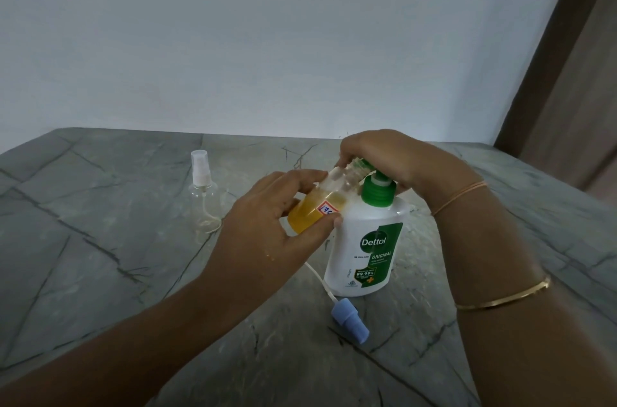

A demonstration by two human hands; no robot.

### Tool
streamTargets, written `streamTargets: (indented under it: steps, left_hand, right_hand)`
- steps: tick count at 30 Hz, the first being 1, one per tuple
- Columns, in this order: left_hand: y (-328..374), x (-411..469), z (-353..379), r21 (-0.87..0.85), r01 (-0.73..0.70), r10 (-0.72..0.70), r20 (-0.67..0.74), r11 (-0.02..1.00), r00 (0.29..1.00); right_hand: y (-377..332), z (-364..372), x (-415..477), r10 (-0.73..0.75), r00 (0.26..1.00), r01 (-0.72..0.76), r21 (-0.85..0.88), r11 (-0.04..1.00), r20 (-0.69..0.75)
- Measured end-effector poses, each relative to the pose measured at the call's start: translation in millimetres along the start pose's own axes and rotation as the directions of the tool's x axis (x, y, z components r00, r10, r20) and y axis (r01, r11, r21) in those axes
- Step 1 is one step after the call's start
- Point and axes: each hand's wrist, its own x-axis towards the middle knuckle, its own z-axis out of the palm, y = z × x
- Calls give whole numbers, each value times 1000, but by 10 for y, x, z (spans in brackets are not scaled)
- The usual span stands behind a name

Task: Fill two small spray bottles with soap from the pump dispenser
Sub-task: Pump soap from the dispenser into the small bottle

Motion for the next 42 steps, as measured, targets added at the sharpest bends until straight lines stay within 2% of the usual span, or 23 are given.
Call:
streamTargets:
  steps: [4, 7, 13, 17, 20, 26, 29, 34, 42]
  left_hand:
    - [19, 36, -18, 3, -6, 6, -27, 1000, 1000]
    - [23, 49, -21, 21, -14, 15, -30, 1000, 999]
    - [21, 50, -4, 10, -8, 8, -25, 1000, 1000]
    - [1, 17, 23, 1, 2, -2, -8, 1000, 1000]
    - [-11, 3, 39, 6, 11, -11, 0, 1000, 1000]
    - [9, 14, 32, 10, 14, -14, 0, 1000, 1000]
    - [25, 33, 20, 5, 10, -10, -11, 1000, 1000]
    - [36, 45, 12, 10, 6, -6, -15, 1000, 1000]
    - [12, 35, 18, 10, 2, -2, -7, 1000, 1000]
  right_hand:
    - [-23, -23, 38, -81, 991, 81, -11, 997, -102]
    - [-16, -34, 68, -76, 988, 80, 21, 997, -137]
    - [-18, -53, 41, -66, 994, 65, -14, 998, -82]
    - [-46, -41, 12, 14, 999, -16, -53, 998, -28]
    - [-44, -19, -31, 7, 1000, -3, -149, 989, 23]
    - [-9, -24, 16, -23, 1000, 23, -51, 998, 1]
    - [2, -44, 57, -95, 994, 93, -42, 995, -58]
    - [20, -47, 86, -110, 985, 110, -4, 994, -130]
    - [5, -31, 80, -4, 995, 9, 44, 999, -99]
